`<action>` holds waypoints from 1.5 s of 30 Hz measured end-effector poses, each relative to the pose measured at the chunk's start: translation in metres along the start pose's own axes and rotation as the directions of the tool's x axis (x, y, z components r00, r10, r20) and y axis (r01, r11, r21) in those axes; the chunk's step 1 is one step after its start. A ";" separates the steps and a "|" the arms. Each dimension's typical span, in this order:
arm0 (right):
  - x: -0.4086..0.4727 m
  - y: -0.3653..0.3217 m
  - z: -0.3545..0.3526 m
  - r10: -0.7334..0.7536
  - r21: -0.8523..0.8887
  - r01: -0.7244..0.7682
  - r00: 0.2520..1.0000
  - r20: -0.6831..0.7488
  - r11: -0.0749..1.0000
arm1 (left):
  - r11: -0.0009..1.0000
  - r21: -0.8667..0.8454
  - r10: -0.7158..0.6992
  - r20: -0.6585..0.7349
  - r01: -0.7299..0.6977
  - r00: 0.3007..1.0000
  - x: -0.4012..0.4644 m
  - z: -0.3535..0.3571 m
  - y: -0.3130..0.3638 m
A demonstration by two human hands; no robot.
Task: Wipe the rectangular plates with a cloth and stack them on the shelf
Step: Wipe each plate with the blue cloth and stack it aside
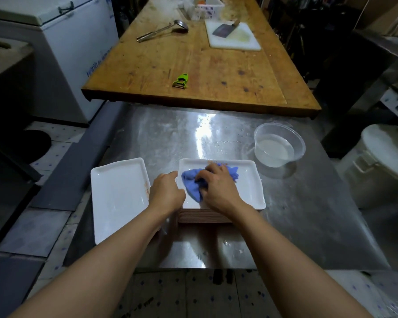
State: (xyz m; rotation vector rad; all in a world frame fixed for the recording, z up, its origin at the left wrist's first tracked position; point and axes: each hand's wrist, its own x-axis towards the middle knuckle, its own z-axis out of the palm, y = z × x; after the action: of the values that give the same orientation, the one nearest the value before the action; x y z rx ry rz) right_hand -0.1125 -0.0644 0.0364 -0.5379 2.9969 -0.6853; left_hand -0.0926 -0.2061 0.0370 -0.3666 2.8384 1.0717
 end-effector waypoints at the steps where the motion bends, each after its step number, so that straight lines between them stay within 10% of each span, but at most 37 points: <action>1: -0.004 0.002 -0.002 -0.019 -0.002 0.019 0.999 0.026 1.000 | 1.000 -0.002 0.002 0.002 -0.002 1.000 -0.001 -0.001 0.001; 18: -0.078 0.056 -0.058 0.125 -0.556 -0.098 0.992 0.012 0.826 | 0.979 0.183 -0.085 -0.010 0.085 0.996 -0.005 0.000 0.011; 26: -0.105 0.079 -0.078 0.289 -0.213 -0.328 0.937 -0.194 0.921 | 0.943 0.327 -0.021 -0.135 0.064 0.991 -0.023 0.003 0.024; 31: -0.113 0.091 -0.083 0.471 0.230 -0.419 0.841 -0.266 0.878 | 0.848 0.360 0.419 -0.009 -0.388 0.908 -0.042 0.022 0.043; 45: -0.127 0.086 -0.082 0.601 0.412 -0.476 0.756 -0.260 0.777 | 0.585 0.566 0.627 0.139 -0.581 0.767 -0.055 0.032 0.066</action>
State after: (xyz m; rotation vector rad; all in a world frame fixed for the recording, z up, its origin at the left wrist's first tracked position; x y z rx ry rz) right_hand -0.0286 0.0849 0.0667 0.5478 2.9964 -1.2912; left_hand -0.0561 -0.1263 0.0636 0.6894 3.2259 0.1312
